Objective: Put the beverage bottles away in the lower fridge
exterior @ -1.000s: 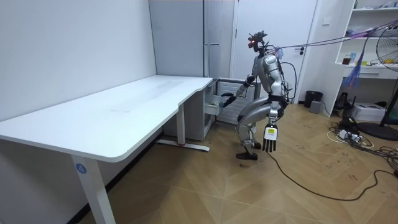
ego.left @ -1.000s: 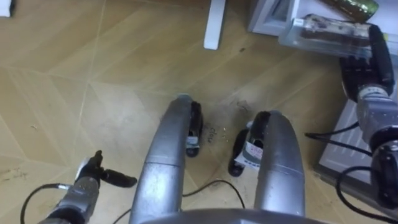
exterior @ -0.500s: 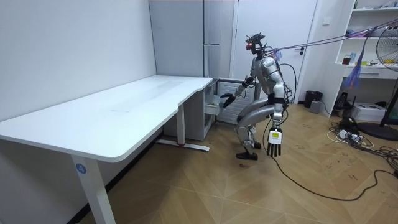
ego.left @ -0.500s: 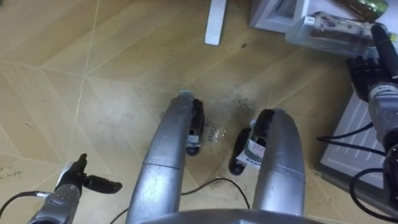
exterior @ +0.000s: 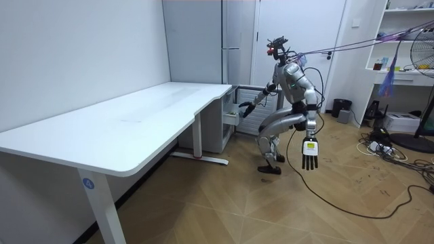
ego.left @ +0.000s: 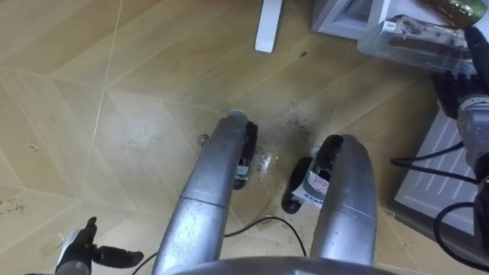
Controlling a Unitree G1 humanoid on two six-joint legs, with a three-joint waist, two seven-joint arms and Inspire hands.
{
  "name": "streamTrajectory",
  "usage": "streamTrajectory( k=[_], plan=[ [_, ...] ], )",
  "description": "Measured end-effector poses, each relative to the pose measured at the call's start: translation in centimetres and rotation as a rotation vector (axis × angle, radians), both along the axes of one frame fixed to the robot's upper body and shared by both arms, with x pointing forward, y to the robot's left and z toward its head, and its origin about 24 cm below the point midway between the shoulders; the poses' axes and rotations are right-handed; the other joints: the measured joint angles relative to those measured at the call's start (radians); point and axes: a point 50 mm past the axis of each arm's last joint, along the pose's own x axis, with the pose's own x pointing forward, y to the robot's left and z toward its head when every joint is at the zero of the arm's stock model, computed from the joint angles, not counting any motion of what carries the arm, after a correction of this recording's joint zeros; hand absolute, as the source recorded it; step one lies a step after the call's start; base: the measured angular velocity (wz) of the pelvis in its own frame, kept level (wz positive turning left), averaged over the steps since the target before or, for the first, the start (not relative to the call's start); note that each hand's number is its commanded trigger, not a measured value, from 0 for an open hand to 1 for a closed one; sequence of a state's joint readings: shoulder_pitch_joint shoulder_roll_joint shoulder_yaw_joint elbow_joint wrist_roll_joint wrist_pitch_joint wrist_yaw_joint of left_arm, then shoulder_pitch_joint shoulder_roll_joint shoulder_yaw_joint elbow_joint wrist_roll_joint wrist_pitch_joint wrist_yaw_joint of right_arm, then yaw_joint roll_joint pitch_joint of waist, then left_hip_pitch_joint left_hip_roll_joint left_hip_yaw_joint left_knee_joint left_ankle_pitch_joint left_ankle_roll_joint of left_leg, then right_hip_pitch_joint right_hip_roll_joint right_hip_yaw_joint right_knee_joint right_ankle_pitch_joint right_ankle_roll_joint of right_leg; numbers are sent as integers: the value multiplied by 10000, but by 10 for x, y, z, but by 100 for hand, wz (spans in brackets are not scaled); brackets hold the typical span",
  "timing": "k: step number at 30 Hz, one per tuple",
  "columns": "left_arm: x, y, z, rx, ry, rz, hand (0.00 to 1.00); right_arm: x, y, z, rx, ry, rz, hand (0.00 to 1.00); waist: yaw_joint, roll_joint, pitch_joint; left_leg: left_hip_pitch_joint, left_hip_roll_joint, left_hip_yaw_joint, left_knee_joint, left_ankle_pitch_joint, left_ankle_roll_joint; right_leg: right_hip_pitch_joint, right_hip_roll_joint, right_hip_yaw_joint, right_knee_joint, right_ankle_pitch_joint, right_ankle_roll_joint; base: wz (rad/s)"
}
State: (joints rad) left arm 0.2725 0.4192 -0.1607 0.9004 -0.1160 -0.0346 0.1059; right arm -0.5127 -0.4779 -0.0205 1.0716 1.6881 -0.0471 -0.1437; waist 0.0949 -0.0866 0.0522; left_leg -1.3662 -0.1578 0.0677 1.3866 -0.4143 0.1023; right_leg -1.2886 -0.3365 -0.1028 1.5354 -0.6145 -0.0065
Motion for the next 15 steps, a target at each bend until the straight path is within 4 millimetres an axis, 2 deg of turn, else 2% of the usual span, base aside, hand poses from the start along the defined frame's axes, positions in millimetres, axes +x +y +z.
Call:
streamTrajectory(
  k=[3,11,15],
  plan=[
    [-5,-4,2,-117,-149,-115,0,2,2,3,55,151,-54,0,28,9,-3,13,-147,-143,1,45,-81,33,-138,-118,19,7,-29,0],
    [-5,-6,3,-212,-221,-181,0,2,-1,7,208,737,-814,0,453,34,-5,191,-140,-207,22,108,-216,172,-138,-139,164,-58,-159,1],
    [-18,-7,2,-338,64,-142,0,1,-1,6,303,805,-952,0,535,138,-9,319,-92,-310,18,131,-340,322,-118,-258,167,-98,-239,2]
  ],
)
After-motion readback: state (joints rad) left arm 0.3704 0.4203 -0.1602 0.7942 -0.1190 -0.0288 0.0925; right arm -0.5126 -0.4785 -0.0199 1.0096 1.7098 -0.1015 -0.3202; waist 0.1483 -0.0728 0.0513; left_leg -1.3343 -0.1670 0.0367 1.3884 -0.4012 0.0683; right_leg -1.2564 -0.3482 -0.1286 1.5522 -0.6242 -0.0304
